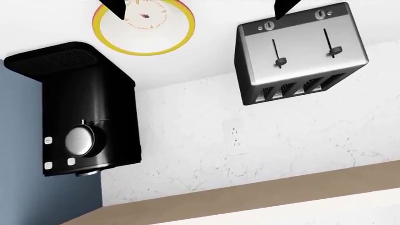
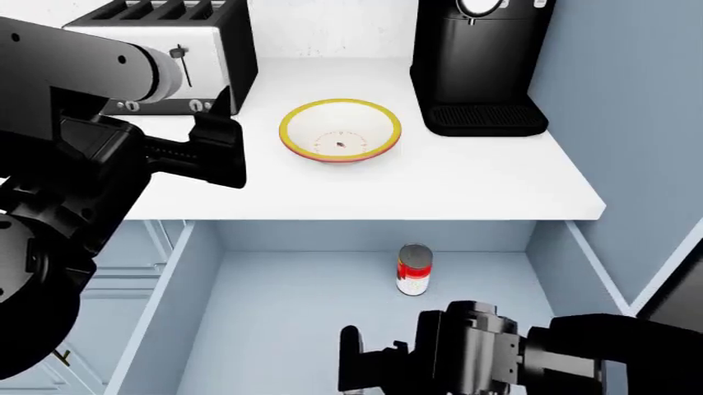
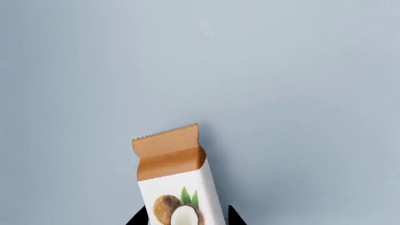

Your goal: Place the bar in the bowl and close the drawer.

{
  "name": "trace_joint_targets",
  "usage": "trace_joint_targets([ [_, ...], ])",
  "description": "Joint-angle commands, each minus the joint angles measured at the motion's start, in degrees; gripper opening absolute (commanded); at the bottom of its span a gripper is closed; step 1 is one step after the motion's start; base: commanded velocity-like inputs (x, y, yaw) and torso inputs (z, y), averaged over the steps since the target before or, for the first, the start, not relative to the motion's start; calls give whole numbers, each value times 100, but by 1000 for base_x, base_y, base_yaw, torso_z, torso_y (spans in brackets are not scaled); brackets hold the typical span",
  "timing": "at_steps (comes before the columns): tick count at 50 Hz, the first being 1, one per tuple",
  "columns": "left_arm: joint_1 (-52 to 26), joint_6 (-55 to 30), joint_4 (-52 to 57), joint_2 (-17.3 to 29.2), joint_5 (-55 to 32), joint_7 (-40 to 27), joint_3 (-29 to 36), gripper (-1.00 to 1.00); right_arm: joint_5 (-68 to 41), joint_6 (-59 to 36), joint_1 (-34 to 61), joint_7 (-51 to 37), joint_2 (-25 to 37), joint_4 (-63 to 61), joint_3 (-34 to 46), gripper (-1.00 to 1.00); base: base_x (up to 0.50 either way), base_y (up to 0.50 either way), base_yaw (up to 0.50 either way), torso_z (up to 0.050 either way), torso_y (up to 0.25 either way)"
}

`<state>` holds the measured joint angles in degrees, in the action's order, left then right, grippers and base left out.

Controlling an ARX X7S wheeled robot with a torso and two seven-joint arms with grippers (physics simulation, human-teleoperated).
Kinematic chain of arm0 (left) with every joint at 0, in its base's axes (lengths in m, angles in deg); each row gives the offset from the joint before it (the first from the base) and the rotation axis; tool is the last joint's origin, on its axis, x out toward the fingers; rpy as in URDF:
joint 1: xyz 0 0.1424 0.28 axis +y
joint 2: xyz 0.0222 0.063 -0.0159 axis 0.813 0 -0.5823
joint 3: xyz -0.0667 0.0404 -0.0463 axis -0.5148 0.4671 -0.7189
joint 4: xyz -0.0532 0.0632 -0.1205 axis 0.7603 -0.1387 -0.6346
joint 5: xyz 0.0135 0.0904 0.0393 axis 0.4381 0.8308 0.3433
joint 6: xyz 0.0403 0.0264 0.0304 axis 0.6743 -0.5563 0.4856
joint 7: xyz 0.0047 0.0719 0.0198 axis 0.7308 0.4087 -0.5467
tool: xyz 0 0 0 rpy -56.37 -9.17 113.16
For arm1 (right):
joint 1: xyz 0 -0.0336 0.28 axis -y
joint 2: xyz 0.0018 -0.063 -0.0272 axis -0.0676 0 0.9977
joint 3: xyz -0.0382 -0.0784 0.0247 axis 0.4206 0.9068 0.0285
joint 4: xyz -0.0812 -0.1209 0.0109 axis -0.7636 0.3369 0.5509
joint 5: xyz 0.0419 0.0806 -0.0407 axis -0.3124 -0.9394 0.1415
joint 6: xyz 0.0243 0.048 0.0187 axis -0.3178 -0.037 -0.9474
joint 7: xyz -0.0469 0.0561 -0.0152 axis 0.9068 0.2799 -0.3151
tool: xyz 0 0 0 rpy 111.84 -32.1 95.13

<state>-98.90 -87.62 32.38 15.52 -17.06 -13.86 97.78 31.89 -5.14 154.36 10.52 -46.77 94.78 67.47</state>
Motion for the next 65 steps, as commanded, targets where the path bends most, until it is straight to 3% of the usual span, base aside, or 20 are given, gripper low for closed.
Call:
trace_joint_targets([
  [1,-27,12,-2,7,-24,-25,31,100,-290,-566,547,-263,445,-1347,-123,-100,0,0,0,0,0],
  [13,-169,6,-1,5,-179,-106,59,100,-1225,-1555,1774,-927,1095,-3150,-1015,-100,0,0,0,0,0],
  [25,-384,-17,-73,-125,-261,-185,172,100,-2153,-1896,2519,-1665,1381,-3446,-2235,-100,0,0,0,0,0],
  [34,-387,-24,-93,-236,-130,-122,289,100,-2280,-1648,2741,-2097,1428,-2862,-2915,-100,0,0,0,0,0],
  [47,-899,-179,-457,-258,247,109,389,100,-2605,-1652,2958,-3265,966,-1513,-3827,-100,0,0,0,0,0],
  [65,-1359,-165,-1225,-166,1271,937,573,100,-2985,-1776,3264,-4327,633,-224,-4550,-100,0,0,0,0,0],
])
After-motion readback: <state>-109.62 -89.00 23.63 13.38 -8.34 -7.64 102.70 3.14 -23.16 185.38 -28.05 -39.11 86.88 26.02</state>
